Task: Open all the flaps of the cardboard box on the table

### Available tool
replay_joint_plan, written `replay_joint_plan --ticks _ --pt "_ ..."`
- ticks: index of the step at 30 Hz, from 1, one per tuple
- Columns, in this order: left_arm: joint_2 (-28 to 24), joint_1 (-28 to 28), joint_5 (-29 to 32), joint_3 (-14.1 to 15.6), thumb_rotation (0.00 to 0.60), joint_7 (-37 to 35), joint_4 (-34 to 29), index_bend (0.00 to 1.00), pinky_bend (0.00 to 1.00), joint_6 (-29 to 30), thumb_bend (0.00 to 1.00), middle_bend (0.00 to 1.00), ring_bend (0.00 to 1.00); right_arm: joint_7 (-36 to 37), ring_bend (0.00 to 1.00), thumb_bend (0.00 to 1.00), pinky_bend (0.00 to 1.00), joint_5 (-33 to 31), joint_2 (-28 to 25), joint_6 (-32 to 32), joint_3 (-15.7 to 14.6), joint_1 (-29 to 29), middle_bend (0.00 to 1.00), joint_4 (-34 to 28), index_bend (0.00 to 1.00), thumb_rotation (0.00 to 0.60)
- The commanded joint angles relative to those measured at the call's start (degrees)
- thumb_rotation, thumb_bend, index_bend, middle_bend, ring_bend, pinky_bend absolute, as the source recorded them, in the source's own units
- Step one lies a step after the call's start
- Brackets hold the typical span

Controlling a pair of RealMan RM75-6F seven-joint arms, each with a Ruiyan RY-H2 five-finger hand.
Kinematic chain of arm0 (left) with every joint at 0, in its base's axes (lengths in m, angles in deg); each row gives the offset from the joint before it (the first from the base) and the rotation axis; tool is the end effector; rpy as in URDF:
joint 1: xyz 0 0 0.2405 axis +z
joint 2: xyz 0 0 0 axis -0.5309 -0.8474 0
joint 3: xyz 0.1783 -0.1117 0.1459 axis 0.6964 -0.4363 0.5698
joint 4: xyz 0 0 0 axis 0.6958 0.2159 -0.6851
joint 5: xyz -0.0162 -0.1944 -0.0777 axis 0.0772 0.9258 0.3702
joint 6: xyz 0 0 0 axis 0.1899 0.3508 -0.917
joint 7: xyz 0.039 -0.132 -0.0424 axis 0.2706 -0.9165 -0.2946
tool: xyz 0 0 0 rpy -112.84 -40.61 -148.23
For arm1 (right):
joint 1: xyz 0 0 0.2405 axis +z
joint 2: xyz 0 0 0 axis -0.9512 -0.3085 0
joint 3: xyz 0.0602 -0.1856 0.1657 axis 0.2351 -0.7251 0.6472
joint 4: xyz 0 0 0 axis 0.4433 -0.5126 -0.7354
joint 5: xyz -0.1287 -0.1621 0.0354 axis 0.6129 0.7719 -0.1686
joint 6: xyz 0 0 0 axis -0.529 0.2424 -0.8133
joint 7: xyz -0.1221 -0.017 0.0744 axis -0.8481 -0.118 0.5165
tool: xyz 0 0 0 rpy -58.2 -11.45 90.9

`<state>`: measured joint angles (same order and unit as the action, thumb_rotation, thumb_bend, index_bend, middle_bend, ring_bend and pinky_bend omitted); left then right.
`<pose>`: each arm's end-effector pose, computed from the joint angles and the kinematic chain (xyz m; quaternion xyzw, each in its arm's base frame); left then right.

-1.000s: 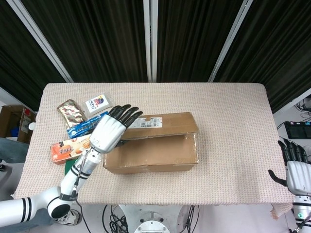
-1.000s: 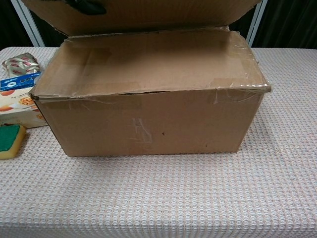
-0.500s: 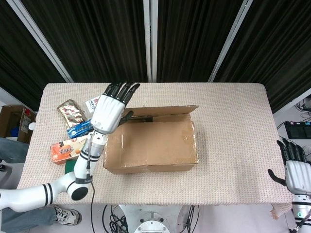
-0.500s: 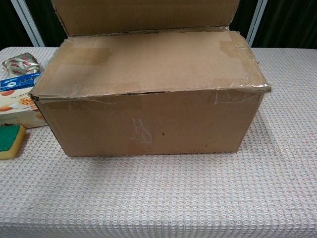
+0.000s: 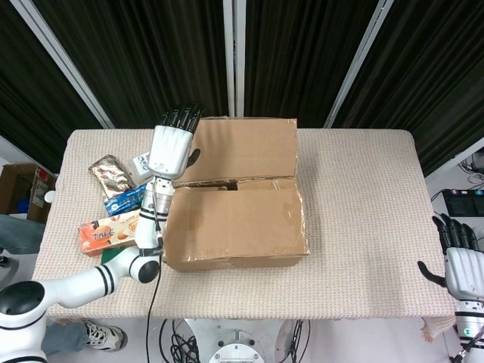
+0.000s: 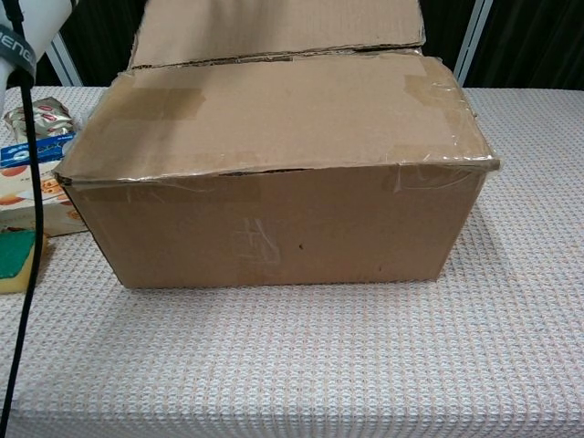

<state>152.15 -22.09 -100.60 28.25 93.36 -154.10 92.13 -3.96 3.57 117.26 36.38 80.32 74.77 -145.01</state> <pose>-0.0367 0.4238 0.0551 -0.6093 -0.1788 -0.5148 0.5760 -0.3456 -0.1786 0.1558 0.5515 -0.4183 0.3543 0.6287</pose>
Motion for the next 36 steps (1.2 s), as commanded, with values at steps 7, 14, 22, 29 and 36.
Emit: replay_joint_plan --ticks 7,14,22,29,36 --pt "-11.1 7.0 -1.1 3.5 0.6 -3.0 -11.6 0.13 0.28 1.5 0.19 0.15 0.17 0.9 0.0 0.16 0.0 1.6 -1.1 -0.3 0.7 1.5 0.0 -1.0 0.0 0.6" --pt "-24.6 17.7 -2.2 8.9 0.6 -15.4 -22.0 0.13 0.28 1.2 0.13 0.15 0.17 2.1 0.0 0.16 0.0 7.7 -4.9 0.7 2.0 4.7 0.0 -4.4 0.0 0.6" --pt "-32.3 28.3 -8.5 18.6 0.6 -29.7 -18.8 0.13 0.28 2.5 0.13 0.15 0.17 14.0 0.0 0.48 0.0 17.3 -11.6 -0.7 4.1 12.1 0.01 -7.9 0.0 0.6" --pt "-32.1 34.4 -8.5 22.8 0.6 -33.4 -14.0 0.13 0.28 4.9 0.12 0.15 0.17 20.4 0.0 0.51 0.0 16.1 -18.2 -11.5 7.1 21.2 0.04 -14.4 0.0 0.6" --pt "-32.1 39.0 -9.7 23.7 0.6 -37.2 -13.6 0.13 0.28 9.6 0.12 0.15 0.17 26.6 0.0 0.49 0.0 8.7 -20.6 -28.6 10.1 32.4 0.14 -18.2 0.0 0.6"
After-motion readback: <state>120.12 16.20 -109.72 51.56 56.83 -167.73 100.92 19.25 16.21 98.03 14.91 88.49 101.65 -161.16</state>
